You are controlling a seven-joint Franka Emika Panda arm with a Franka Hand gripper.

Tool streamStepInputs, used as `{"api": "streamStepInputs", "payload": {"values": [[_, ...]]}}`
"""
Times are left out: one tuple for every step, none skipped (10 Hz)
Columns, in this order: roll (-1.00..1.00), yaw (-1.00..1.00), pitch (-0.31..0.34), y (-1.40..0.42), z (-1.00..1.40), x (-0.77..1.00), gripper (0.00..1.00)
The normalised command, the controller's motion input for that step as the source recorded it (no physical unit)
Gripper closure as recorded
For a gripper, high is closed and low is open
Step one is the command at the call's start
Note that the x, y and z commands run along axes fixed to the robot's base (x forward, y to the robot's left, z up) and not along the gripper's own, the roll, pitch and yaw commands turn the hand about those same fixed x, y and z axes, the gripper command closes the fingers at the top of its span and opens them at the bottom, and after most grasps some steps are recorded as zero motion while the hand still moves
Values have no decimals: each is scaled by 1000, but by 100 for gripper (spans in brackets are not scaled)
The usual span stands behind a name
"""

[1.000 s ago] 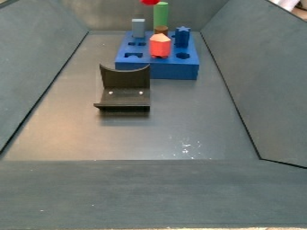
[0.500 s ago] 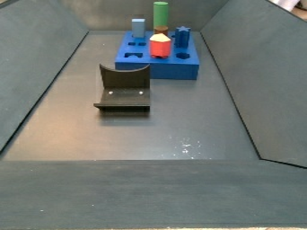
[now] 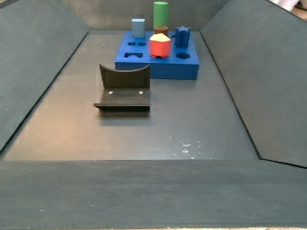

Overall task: Pick up the hexagon object. Move up. Place the hexagon object on the fixture. Regrasp the hexagon object. Move to above the board. Insert the hexagon object.
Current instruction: Insert the hexagon object.

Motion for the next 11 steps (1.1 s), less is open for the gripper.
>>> {"api": "streamStepInputs", "payload": {"values": [[-353,231,-220,577,-209,-511,100],[-461,77,-163,620,-240,-520,100],[-484,14,-131,654,-234,-503,100],[-494,3,-140,634,-217,-491,100],[-486,0,-156,631,-211,-483,100],[-450,0,-153,589,-197,-457,100],[-383,-23,-184,543,-117,-411,100],[-203,-231,-163,463,-191,-326,100],[-34,-497,-116,354,-314,-140,100],[0,-717,-63,266,-463,-9,100],[0,-869,-43,131,-529,0,100]]}}
